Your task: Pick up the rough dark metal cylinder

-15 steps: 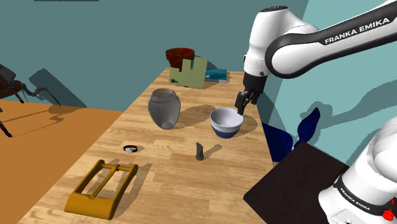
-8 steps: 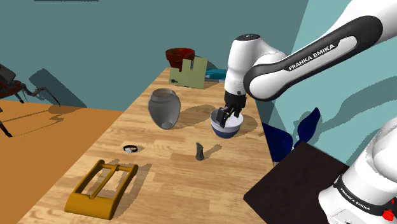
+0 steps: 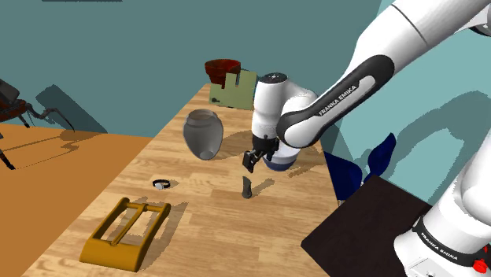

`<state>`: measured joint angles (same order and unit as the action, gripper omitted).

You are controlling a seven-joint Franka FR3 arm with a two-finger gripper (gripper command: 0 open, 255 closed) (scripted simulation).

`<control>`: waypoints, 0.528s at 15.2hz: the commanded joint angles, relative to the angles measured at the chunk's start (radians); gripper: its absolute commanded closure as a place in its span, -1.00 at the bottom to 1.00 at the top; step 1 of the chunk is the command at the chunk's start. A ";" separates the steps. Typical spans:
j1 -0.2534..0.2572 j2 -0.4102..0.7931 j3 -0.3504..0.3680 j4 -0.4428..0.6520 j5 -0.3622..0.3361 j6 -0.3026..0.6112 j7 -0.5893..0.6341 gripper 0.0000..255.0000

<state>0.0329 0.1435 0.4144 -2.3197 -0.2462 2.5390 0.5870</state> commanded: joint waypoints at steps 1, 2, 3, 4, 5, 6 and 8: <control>0.020 0.084 -0.013 0.050 -0.062 0.027 0.063 -1.00; 0.036 0.125 -0.023 0.079 -0.089 0.037 0.092 -1.00; 0.052 0.165 -0.034 0.109 -0.114 0.046 0.119 -1.00; 0.068 0.205 -0.046 0.141 -0.137 0.054 0.144 -1.00; 0.084 0.240 -0.057 0.169 -0.154 0.059 0.163 -1.00; 0.089 0.251 -0.063 0.169 -0.163 0.069 0.170 -1.00; 0.098 0.273 -0.076 0.171 -0.181 0.088 0.184 -1.00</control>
<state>0.1230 0.3999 0.3454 -2.1559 -0.4151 2.6186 0.7591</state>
